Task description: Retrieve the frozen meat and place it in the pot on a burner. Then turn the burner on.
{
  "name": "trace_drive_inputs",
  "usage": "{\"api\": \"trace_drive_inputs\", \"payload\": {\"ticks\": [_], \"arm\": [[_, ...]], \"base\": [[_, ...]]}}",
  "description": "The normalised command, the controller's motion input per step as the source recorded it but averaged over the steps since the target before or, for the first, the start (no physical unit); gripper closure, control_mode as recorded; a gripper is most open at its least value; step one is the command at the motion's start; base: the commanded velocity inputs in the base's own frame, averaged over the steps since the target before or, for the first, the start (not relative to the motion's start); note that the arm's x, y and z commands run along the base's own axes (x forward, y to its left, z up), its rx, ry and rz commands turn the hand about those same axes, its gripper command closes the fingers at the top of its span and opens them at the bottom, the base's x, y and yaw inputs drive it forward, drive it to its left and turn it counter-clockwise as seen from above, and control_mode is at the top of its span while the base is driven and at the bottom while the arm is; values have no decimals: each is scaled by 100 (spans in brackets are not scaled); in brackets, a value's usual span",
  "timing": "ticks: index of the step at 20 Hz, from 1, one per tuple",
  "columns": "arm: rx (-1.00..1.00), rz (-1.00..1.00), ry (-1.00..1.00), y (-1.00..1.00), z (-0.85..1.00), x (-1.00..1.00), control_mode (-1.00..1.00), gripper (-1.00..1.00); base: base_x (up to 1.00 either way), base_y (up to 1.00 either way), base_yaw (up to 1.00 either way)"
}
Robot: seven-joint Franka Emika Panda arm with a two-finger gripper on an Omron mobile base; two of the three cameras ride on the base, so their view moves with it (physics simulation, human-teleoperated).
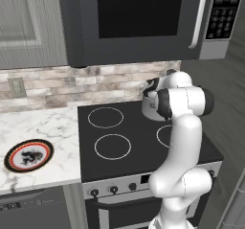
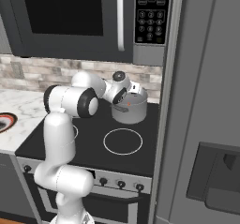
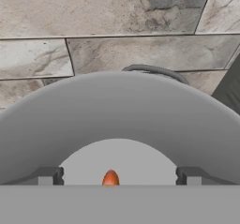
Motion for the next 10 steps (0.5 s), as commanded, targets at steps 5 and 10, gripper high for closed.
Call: {"api": "trace_drive_inputs", "payload": {"ticks": [5,10], "arm": [[0,0,0,0,0,0,-100,-100],[0,0,0,0,0,0,-100,-100]], "base": [[0,0,0],[0,0,0]]}}
